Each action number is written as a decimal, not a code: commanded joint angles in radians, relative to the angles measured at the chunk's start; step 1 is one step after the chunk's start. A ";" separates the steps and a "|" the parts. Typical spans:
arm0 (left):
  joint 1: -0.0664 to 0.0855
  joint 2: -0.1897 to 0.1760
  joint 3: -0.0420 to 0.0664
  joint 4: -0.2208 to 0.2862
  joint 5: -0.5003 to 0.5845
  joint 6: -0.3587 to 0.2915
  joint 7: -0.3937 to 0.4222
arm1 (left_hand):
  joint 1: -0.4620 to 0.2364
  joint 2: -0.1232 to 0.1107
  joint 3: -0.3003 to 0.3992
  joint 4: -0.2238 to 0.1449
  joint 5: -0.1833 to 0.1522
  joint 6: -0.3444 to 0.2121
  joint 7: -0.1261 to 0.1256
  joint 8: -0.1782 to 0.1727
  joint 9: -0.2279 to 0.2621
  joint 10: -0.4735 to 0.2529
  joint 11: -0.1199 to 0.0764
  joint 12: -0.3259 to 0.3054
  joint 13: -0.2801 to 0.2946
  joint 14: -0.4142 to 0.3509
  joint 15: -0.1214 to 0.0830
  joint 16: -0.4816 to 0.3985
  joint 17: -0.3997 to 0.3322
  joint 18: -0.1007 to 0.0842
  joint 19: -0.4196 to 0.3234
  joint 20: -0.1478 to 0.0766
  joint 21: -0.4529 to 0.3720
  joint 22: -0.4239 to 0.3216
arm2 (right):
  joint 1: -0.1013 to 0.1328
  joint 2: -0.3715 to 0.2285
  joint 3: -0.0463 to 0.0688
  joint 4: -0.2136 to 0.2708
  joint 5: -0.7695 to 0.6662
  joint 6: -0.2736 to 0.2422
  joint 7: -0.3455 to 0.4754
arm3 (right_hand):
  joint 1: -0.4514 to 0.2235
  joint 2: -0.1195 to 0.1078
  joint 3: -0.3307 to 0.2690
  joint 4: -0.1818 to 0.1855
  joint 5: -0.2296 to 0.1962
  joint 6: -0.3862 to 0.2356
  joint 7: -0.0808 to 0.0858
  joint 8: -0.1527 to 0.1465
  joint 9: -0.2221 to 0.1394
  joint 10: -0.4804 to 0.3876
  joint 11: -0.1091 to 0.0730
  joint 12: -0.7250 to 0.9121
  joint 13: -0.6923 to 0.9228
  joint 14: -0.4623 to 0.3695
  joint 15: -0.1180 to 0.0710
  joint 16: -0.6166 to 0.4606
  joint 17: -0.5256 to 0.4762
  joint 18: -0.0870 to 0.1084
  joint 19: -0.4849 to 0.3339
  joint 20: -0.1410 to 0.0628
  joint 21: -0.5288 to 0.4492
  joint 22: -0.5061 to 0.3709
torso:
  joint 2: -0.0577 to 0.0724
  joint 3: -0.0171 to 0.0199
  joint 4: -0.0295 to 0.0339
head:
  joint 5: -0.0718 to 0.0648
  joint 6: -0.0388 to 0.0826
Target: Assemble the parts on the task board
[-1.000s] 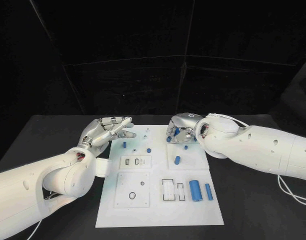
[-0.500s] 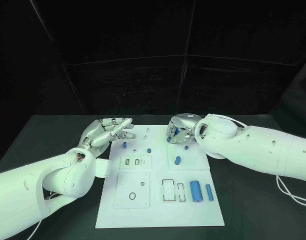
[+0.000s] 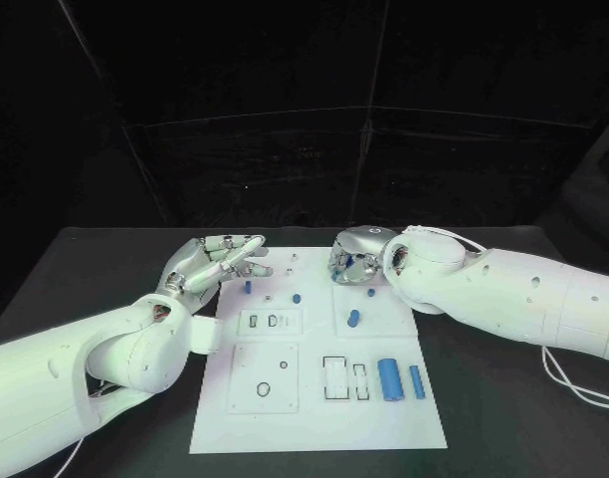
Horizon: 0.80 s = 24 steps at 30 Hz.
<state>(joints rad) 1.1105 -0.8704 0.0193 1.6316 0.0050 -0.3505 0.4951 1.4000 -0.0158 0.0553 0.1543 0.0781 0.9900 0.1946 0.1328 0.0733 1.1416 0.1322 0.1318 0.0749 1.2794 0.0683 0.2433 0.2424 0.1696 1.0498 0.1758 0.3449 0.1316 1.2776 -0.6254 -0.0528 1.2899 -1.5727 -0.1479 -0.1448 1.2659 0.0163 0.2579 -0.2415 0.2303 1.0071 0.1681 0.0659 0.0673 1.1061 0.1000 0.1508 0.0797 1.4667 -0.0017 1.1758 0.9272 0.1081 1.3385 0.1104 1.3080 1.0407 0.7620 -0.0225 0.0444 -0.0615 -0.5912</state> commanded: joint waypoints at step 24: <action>0.002 -0.001 0.001 -0.001 0.000 0.021 -0.006 | -0.008 0.002 -0.005 0.000 0.000 0.008 0.002 -0.003 0.000 0.007 -0.002 -0.004 0.002 -0.007 0.000 -0.005 0.004 0.013 -0.001 0.004 -0.005 -0.002 | 0.002 0.003 0.001 0.018 -0.027 -0.099 -0.008 | 0.049 0.031 0.110 -0.003 -0.053 0.085 -0.016 0.024 0.012 0.080 -0.025 0.041 0.012 0.020 -0.009 0.039 0.021 -0.018 0.026 -0.016 0.059 0.079 | 0.003 0.0002 -0.0028 | 0.000 -0.003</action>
<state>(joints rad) 1.1106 -0.8707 0.0193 1.6294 0.0053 -0.3436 0.4879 1.3989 -0.0147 0.0553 0.1543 0.0782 0.9900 0.1946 0.1328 0.0732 1.1416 0.1322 0.1318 0.0756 1.2794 0.0683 0.2433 0.2456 0.1696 1.0498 0.1758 0.3450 0.1308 1.2778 -0.6208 -0.0526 1.3001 -1.5851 -0.1762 -0.1565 1.3072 0.0465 0.3618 -0.2457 0.1762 1.0826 0.1531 0.0859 0.0785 1.1743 0.0820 0.1857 0.0902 1.4666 -0.0017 1.2110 0.9476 0.1084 1.3585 0.0983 1.3623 1.1178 0.7648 -0.0225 0.0418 -0.0625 -0.5956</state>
